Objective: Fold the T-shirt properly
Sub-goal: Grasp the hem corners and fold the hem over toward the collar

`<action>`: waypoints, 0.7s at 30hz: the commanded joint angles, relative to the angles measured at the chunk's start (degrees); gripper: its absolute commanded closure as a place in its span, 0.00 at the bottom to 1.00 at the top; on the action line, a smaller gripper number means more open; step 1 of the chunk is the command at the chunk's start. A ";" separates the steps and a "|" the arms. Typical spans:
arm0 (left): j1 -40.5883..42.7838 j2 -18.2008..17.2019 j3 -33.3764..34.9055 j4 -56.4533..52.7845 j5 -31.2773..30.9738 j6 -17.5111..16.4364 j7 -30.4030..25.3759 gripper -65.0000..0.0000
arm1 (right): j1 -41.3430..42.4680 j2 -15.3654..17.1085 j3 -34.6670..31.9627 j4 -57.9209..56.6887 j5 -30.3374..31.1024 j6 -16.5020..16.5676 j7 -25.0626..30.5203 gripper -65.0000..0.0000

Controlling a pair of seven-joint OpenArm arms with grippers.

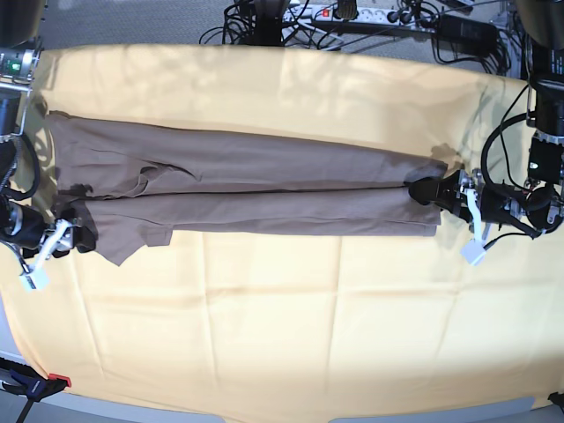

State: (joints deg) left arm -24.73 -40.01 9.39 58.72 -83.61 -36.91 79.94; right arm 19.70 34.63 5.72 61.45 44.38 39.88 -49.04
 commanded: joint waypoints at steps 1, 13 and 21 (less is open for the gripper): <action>-1.62 -1.09 -0.57 0.68 -1.39 -0.92 -0.22 0.45 | 1.92 0.02 0.44 0.96 -1.33 0.12 2.29 0.35; -1.62 -1.11 -0.57 0.68 -1.39 -0.98 -0.22 0.45 | 1.81 -5.60 0.26 0.90 -20.44 -2.84 12.11 0.35; -1.64 -1.09 -0.57 0.68 -1.39 -1.01 -0.26 0.45 | 1.75 -6.34 0.26 -0.74 -12.15 0.12 7.23 0.48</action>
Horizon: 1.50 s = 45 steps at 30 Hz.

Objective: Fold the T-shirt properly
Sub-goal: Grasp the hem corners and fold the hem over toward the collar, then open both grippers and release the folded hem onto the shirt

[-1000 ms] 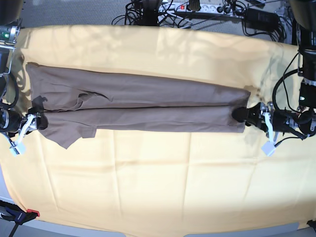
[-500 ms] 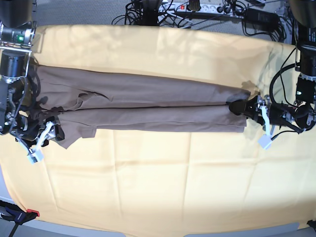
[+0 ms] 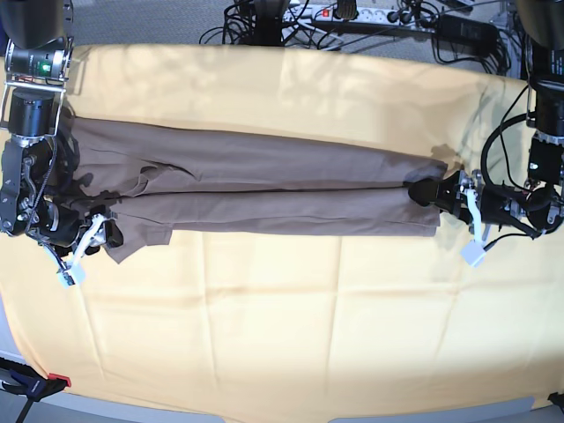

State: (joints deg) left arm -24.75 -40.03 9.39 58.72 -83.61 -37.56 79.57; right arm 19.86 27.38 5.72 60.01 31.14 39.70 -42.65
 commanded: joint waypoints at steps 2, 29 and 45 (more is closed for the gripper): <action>-1.62 -1.07 -0.57 0.68 -1.39 -0.37 -0.17 0.45 | 2.01 1.03 0.28 0.72 2.16 0.30 1.05 0.54; -1.62 -1.07 -0.57 0.68 -1.39 -1.66 -1.77 0.45 | 2.49 5.31 0.28 8.87 30.38 0.30 -22.29 1.00; -1.62 -1.09 -0.57 0.68 -1.39 -1.64 -1.77 0.45 | -18.16 14.95 0.28 27.91 33.38 0.30 -24.17 1.00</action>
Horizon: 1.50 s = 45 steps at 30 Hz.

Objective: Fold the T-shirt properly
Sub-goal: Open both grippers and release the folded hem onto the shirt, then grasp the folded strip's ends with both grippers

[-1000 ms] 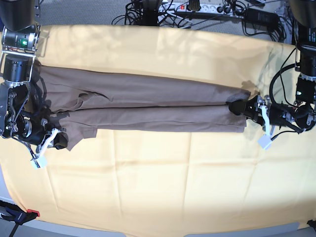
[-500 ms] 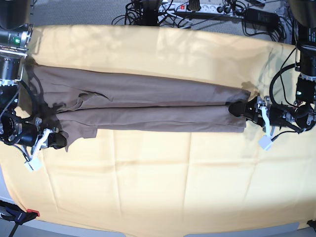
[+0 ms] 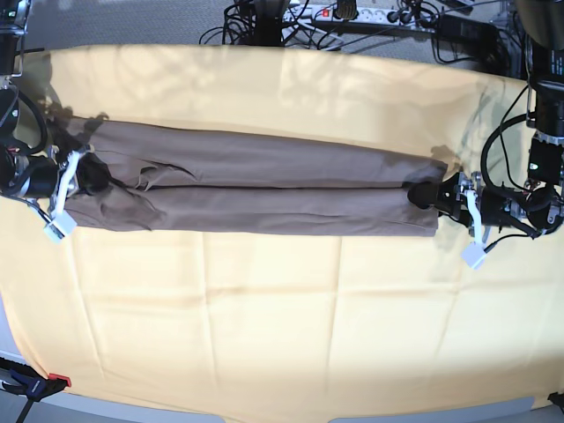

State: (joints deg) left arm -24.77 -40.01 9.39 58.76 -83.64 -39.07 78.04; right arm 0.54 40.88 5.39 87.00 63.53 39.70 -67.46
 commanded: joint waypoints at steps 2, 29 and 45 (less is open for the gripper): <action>-1.60 -1.11 -0.57 0.63 -1.36 -0.15 -0.24 0.45 | 0.04 2.40 0.61 0.92 0.98 0.30 0.11 1.00; -2.14 -5.66 -28.81 0.63 -1.36 1.38 1.96 0.45 | -1.99 0.61 2.27 4.66 -2.75 0.30 7.10 1.00; 12.07 0.68 -34.58 0.63 -1.36 -0.93 -2.56 0.45 | -6.97 -10.71 2.25 3.45 -30.60 0.13 22.21 1.00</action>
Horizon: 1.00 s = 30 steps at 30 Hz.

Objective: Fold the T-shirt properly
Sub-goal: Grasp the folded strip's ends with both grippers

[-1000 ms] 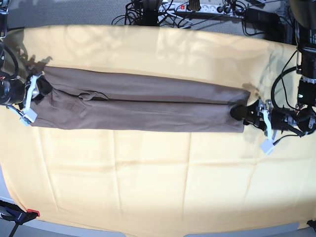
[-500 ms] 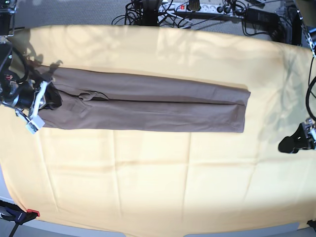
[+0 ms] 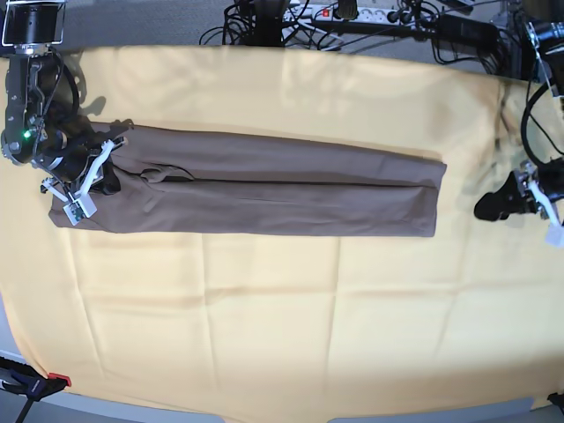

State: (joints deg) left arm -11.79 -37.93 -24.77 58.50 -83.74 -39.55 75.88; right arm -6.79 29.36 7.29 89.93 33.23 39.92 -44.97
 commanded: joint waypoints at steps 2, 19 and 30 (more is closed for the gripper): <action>-0.90 0.59 -0.42 0.87 0.50 -0.45 -0.66 0.45 | -0.07 0.79 0.35 0.55 -0.24 -0.04 -0.22 1.00; -0.59 11.37 -0.31 0.90 16.59 0.28 -5.42 0.45 | -0.02 0.96 0.37 0.55 1.36 0.02 -0.26 1.00; -1.55 6.64 -0.33 0.90 16.70 3.39 -5.60 0.45 | 0.00 0.96 0.37 0.55 1.46 0.08 -0.24 1.00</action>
State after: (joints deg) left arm -12.38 -30.46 -24.86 58.83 -67.20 -36.45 70.28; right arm -7.31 29.47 7.35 89.93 34.46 39.90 -45.06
